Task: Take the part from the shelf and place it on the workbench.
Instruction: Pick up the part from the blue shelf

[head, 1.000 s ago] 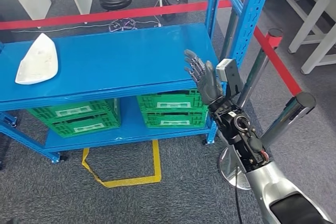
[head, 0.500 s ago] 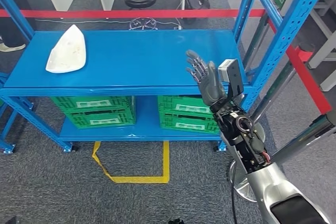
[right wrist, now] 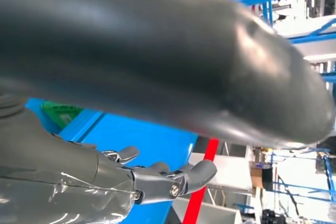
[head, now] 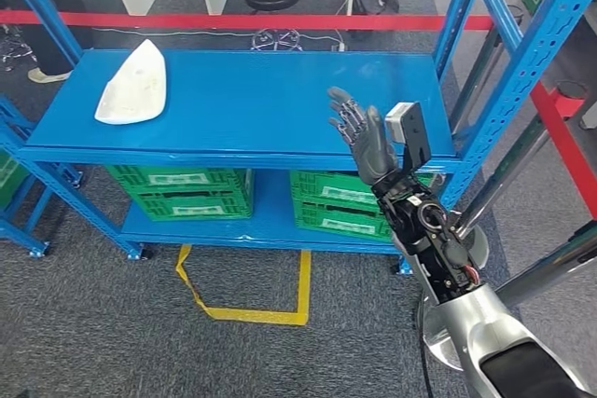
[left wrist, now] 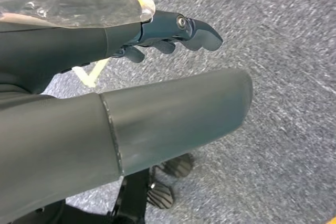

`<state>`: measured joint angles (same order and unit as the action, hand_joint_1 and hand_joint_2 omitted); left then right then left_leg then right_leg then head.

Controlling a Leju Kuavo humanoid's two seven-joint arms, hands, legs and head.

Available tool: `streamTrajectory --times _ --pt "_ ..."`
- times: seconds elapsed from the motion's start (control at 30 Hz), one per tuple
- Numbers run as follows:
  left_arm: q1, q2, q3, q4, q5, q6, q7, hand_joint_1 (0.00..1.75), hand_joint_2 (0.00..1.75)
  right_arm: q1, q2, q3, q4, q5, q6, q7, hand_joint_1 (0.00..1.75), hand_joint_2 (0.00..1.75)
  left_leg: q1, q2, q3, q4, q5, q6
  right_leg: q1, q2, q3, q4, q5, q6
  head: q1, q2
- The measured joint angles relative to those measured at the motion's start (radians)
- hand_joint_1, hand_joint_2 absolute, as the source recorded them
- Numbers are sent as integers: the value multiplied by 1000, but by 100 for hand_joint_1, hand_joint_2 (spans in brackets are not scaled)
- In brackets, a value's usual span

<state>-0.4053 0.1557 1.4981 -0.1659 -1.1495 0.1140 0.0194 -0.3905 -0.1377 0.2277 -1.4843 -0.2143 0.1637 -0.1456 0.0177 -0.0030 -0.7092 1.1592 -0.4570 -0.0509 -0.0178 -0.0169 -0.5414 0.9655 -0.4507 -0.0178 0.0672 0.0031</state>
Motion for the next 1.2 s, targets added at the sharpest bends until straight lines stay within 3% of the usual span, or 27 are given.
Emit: streamTrajectory --times 0.07,0.1,0.2,0.27,0.3,0.37,0.4,0.43,0.47,0.5,0.57,0.6,0.7,0.77,0.83,0.9,0.93,0.97,1.0,1.07,1.1,1.13,1.2 --pt "-3 2 0 0 1 -5 5 0 0 -1 0 0 0 -1 1 0 0 0 -4 18 71 -142 57 8 3 -10 5 0 -6 8 -1 0" --pt "-4 3 0 0 2 -7 8 0 0 -2 0 0 0 -1 1 1 0 0 -7 24 93 -185 68 14 5 -13 7 0 -9 13 1 0" --pt "-3 4 0 0 2 -10 16 0 0 -7 0 0 0 -2 3 1 0 0 -12 16 107 -211 68 33 9 -25 14 -4 -17 28 8 0" --pt "-3 5 0 0 2 -12 20 0 0 -10 0 0 -1 -2 3 1 0 0 -9 9 113 -218 68 45 6 -17 6 20 -38 38 9 0" --pt "-4 6 0 0 2 -13 20 0 0 -10 0 -1 -1 -2 4 2 0 0 -7 6 116 -221 69 51 5 -9 -13 63 -63 41 10 0" --pt "-6 5 0 0 2 -14 22 0 0 -10 0 -1 0 -2 4 2 0 0 -9 -3 118 -221 67 59 5 7 -80 206 -129 43 14 0" --pt "-5 5 0 0 3 -15 23 0 0 -8 0 -1 1 -2 3 2 0 0 -10 -9 118 -221 67 60 5 11 -113 271 -150 44 16 0" --pt "-3 4 0 0 3 -16 25 0 0 -7 0 -1 1 -2 3 2 0 0 -12 -14 119 -220 66 61 6 12 -133 304 -152 43 18 0" --pt "-2 3 0 0 4 -18 26 0 0 -6 0 -1 2 -2 3 2 0 0 -12 -20 121 -220 65 61 7 14 -133 295 -133 42 18 0" --pt "-2 3 0 0 6 -20 27 0 0 -6 0 -1 2 -2 4 2 0 0 -13 -26 123 -219 63 60 7 15 -113 244 -96 39 19 0" --pt "-2 2 0 0 8 -24 28 0 0 -8 0 -1 2 -2 4 2 0 0 -14 -38 127 -216 59 55 8 30 -51 99 -22 30 20 0" --pt "-3 1 0 0 9 -26 28 0 0 -10 0 -1 2 -2 5 1 0 0 -15 -43 127 -214 57 52 8 37 -24 44 -3 26 20 0" --pt "-1 1 0 0 13 -28 29 0 0 -12 0 -1 3 -2 5 0 0 0 -16 -53 121 -214 61 38 10 41 0 2 -2 16 19 0" --pt "0 4 0 0 15 -29 29 0 0 -13 0 0 3 -2 5 -1 0 0 -16 -45 113 -197 50 27 6 34 7 -8 3 5 18 0" --pt "-3 8 0 0 15 -30 29 0 0 -15 0 0 3 -2 6 -1 0 0 -13 -23 66 -103 4 16 2 24 14 -15 6 -2 10 0" --pt "-2 8 0 0 15 -31 30 0 0 -14 0 0 3 -2 7 -1 0 0 -8 -10 -11 37 -47 6 1 16 15 -15 3 -5 5 0" --pt "0 7 0 0 15 -32 30 0 0 -13 0 0 3 -2 7 -1 0 0 -4 -8 -37 79 -52 2 1 13 15 -15 2 -5 4 0" --pt "2 7 0 0 15 -33 30 0 0 -13 0 0 3 -2 7 -1 0 0 -1 -5 -44 80 -39 0 0 11 17 -15 0 -5 4 0" --pt "3 7 0 0 15 -34 30 0 0 -12 0 0 3 -2 7 -1 0 0 1 -4 -27 38 -7 -1 0 10 20 -15 -2 -3 3 0" --pt "1 8 0 0 15 -34 30 0 0 -13 0 0 3 -2 7 -1 0 0 1 3 47 -114 64 3 0 7 27 -15 -10 5 2 0" --pt "0 9 0 0 15 -34 30 0 0 -13 0 0 3 -2 6 -1 0 0 -2 6 78 -176 83 8 2 6 29 -15 -14 10 1 0" --pt "-1 10 0 0 15 -34 29 0 0 -14 0 0 3 -3 5 -1 0 0 -5 8 96 -212 89 13 4 5 31 -15 -18 15 1 0" --pt "-1 10 0 0 15 -35 29 0 0 -13 0 0 3 -8 1 -1 0 0 -8 7 104 -226 80 29 6 4 36 -11 -17 27 3 0"
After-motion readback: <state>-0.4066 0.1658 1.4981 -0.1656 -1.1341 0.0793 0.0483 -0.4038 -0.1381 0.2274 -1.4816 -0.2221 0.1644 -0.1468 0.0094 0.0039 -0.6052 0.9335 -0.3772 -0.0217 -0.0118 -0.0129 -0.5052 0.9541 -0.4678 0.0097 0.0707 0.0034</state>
